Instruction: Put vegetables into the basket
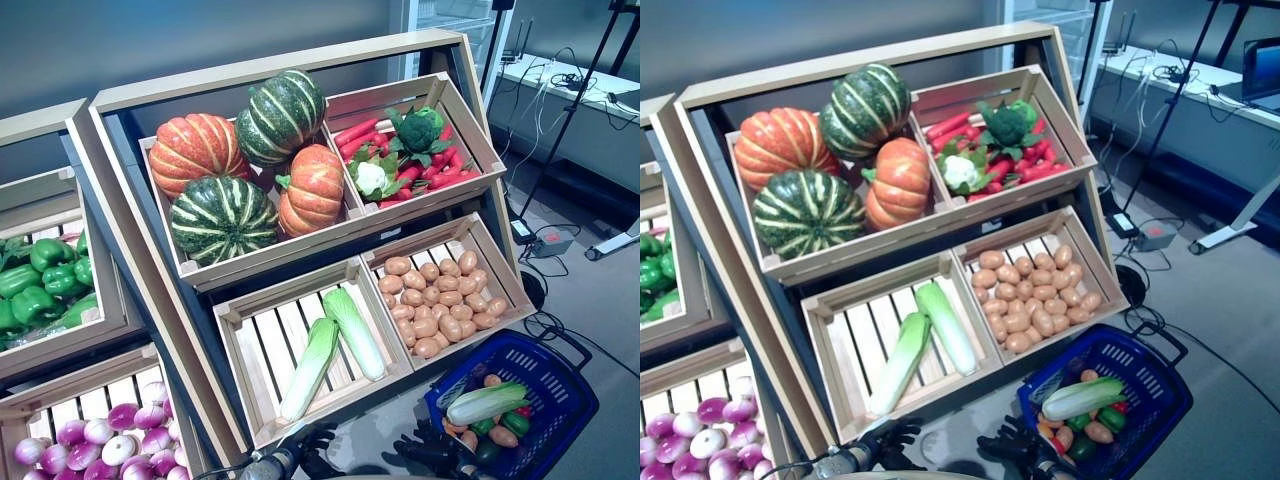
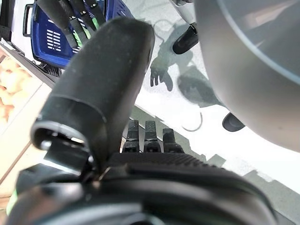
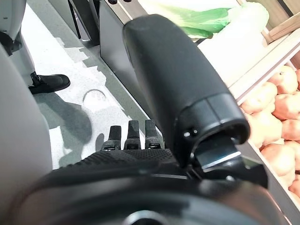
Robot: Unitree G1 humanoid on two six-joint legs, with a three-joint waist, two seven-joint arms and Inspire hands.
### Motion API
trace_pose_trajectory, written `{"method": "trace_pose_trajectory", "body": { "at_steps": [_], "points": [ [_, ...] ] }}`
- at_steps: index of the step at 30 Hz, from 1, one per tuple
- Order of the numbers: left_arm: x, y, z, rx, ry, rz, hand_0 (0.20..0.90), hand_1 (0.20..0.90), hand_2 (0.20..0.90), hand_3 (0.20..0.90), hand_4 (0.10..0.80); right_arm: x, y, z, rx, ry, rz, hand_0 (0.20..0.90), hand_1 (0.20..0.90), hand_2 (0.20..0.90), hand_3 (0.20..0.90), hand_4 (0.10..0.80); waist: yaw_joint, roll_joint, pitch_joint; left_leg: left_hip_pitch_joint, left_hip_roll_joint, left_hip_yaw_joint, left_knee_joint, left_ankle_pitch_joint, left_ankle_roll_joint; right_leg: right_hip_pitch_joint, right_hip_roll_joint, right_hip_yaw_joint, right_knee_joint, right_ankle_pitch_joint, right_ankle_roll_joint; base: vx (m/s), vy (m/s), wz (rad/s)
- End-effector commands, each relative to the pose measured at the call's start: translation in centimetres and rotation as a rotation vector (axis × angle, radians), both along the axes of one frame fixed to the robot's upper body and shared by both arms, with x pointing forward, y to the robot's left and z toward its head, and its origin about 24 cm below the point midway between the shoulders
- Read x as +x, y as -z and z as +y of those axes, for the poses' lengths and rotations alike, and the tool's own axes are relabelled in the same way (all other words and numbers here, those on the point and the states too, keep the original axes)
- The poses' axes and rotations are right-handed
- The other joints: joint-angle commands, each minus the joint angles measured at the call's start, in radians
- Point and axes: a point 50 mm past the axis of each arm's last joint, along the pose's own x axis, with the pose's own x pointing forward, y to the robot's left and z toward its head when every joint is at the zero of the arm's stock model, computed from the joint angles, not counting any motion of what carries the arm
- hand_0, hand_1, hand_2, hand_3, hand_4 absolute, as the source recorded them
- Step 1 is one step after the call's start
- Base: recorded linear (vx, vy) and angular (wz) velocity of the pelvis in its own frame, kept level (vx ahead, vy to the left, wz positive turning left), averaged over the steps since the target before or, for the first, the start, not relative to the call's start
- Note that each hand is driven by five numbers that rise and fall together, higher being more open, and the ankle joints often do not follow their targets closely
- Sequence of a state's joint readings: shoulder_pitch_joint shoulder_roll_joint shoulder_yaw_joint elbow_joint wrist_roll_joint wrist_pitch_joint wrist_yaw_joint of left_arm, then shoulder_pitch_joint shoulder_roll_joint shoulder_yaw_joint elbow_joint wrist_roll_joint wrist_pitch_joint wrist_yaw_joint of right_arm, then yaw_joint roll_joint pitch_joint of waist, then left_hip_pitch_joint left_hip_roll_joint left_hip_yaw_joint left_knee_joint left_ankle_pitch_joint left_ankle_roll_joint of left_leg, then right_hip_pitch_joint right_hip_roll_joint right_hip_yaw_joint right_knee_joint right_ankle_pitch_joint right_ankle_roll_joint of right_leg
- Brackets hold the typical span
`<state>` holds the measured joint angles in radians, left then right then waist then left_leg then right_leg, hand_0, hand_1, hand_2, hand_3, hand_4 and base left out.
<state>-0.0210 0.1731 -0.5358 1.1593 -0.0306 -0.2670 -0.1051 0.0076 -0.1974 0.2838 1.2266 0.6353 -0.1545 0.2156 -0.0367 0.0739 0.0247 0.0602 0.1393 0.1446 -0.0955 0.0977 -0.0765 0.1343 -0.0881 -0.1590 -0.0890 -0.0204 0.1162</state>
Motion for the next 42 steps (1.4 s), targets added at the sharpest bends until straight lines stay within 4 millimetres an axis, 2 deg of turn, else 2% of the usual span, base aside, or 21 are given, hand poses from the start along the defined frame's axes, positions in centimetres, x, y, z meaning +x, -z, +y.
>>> {"method": "trace_pose_trajectory", "body": {
  "at_steps": [1,26,33,38,42],
  "points": [
    [3.2,-1.2,0.1,0.006,0.06,-0.121,0.9,0.9,0.9,0.9,0.8,3.4,-0.7,2.4,0.059,-0.029,-0.11,0.9,0.9,0.9,0.9,0.8,0.011,-0.055,0.045,0.084,-0.059,-0.025,0.008,-0.105,0.032,0.004,-0.049,0.013,0.002,0.068,-0.01,0.0,0.0,0.0],
    [3.3,-1.5,-0.7,-0.047,0.127,-0.141,0.9,0.9,0.9,0.9,0.8,3.1,-0.6,2.5,0.053,-0.017,-0.09,0.9,0.9,0.9,0.9,0.8,0.014,-0.054,0.037,0.084,-0.062,-0.029,0.008,-0.103,0.03,0.006,-0.049,0.002,0.002,0.066,-0.011,0.001,-0.001,0.0],
    [5.6,-4.0,-1.6,-0.302,0.115,-0.284,0.9,0.9,0.9,0.9,0.8,3.4,-0.7,2.0,0.039,-0.025,-0.08,0.9,0.9,0.9,0.9,0.8,0.015,-0.048,0.045,0.084,-0.06,-0.027,0.008,-0.102,0.026,0.006,-0.05,0.002,0.002,0.066,-0.011,0.0,0.0,0.0],
    [8.5,-7.2,-1.8,-0.55,0.068,-0.387,0.9,0.9,0.9,0.9,0.8,3.8,-0.8,1.6,0.03,-0.012,-0.081,0.9,0.9,0.9,0.9,0.8,0.027,-0.047,0.052,0.084,-0.059,-0.03,0.008,-0.101,0.025,0.009,-0.051,-0.008,0.002,0.068,-0.013,0.0,0.0,0.0],
    [9.6,-9.3,-2.0,-0.697,0.059,-0.446,0.9,0.9,0.9,0.9,0.8,3.6,-0.8,1.6,0.028,0.0,-0.078,0.9,0.9,0.9,0.9,0.8,0.035,-0.046,0.051,0.083,-0.058,-0.032,0.008,-0.102,0.025,0.009,-0.054,-0.017,0.002,0.069,-0.013,0.0,0.0,0.0]
  ]
}}
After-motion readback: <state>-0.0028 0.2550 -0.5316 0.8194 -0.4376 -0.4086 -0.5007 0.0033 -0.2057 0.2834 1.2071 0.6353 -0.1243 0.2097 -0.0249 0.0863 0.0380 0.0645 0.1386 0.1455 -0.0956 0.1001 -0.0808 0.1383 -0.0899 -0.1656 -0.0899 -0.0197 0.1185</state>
